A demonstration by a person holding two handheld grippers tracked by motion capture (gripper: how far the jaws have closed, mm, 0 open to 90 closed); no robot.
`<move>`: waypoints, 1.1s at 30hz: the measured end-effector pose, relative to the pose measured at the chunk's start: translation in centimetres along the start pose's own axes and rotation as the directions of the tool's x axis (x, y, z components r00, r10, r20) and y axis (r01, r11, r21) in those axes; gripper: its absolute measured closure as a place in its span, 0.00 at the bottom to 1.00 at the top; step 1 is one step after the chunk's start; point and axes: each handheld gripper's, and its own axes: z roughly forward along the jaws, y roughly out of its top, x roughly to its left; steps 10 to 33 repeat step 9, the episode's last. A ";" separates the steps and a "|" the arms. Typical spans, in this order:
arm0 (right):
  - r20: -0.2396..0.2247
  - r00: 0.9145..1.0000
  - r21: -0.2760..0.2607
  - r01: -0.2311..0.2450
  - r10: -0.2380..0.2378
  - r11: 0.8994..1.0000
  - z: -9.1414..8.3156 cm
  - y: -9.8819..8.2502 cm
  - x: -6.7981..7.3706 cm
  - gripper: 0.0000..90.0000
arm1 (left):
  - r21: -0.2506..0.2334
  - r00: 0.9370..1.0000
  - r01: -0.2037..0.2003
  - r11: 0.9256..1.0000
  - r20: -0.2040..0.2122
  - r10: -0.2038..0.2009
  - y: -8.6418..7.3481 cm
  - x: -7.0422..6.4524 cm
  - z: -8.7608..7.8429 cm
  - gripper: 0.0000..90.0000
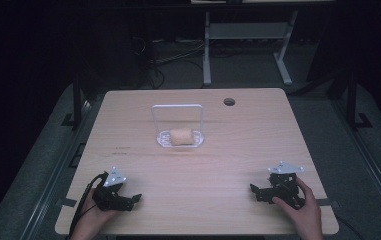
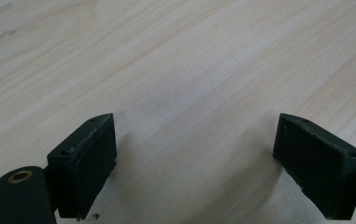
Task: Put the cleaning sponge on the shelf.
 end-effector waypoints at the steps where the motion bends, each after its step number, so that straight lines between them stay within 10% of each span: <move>1: 0.000 1.000 0.000 0.000 0.000 1.000 0.0 0.0 0.0 0.01 | 0.000 1.000 0.000 1.000 0.000 0.000 0.0 0.0 0.0 0.14; 7: 0.000 1.000 0.000 0.001 -0.001 1.000 0.0 0.0 0.0 0.01 | -0.078 0.999 -0.025 0.997 0.025 0.027 -0.7 0.3 0.2 0.14; 33: 0.000 1.000 0.000 0.001 -0.001 1.000 0.0 0.0 0.0 0.01 | -0.078 0.999 -0.027 0.997 0.025 0.029 -0.7 0.3 0.2 0.15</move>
